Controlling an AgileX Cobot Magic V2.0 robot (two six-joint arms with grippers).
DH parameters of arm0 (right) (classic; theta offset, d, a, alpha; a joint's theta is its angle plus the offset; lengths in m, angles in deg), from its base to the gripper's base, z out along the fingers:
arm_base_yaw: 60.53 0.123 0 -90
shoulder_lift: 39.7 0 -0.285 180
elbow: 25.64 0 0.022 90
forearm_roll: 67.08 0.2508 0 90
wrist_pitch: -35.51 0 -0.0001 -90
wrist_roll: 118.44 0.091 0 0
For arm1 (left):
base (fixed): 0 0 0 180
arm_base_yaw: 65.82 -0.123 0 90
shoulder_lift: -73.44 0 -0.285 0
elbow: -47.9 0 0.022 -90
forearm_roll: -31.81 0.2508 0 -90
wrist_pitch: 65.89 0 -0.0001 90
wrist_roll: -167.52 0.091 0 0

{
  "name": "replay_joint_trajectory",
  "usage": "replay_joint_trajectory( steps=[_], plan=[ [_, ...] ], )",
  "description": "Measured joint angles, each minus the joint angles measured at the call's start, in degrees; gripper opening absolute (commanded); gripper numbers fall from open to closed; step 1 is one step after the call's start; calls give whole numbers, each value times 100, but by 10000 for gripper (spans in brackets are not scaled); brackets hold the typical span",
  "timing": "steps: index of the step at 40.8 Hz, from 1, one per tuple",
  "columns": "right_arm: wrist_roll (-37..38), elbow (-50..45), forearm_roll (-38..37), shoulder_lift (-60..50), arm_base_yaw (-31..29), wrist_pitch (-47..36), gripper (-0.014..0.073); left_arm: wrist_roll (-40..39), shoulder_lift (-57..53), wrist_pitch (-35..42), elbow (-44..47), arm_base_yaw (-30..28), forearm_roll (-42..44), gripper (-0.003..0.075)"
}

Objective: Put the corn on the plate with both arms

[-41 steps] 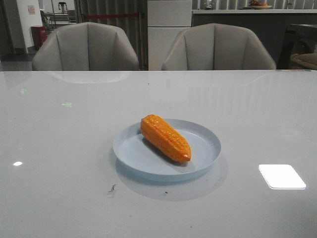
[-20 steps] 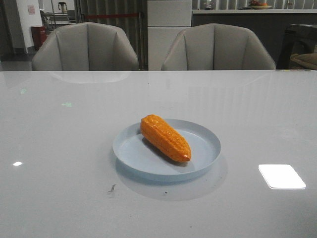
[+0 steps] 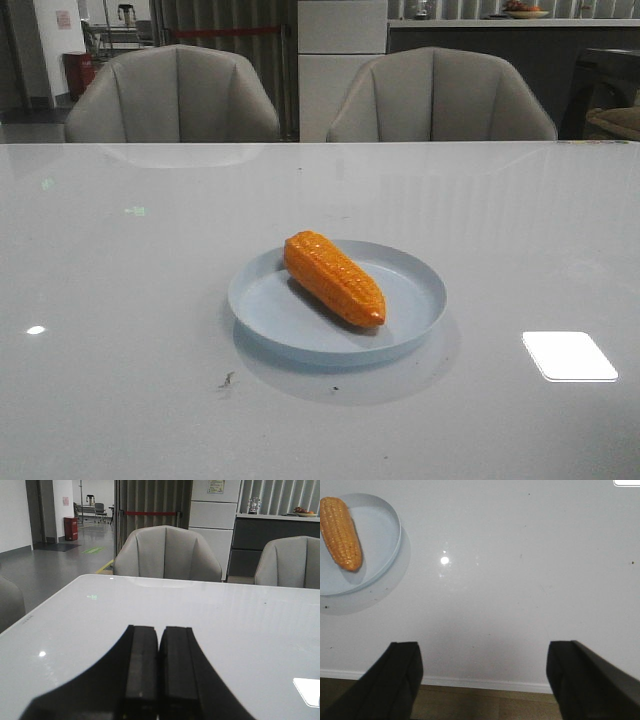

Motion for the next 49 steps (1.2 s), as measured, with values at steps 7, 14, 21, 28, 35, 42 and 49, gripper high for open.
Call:
replay_joint_trajectory(
  steps=[7, 14, 21, 28, 35, 42, 49],
  plan=[
    [0, 0, 0, 0, 0, 0, 615, 13, 0, 0, 0, 0, 0, 89],
    [0, 0, 0, 0, 0, 0, 615, 13, 0, 0, 0, 0, 0, 89],
    [0, 0, 0, 0, 0, 0, 615, 13, 0, 0, 0, 0, 0, 89],
    [0, 0, 0, 0, 0, 0, 615, 13, 0, 0, 0, 0, 0, 89],
    [0, 0, 0, 0, 0, 0, 615, 13, 0, 0, 0, 0, 0, 89],
    [0, 0, 0, 0, 0, 0, 615, 13, 0, 0, 0, 0, 0, 89],
    [0, -16, 0, -241, 0, -11, 612, 13, 0, 0, 0, 0, 0, 89]
  ],
)
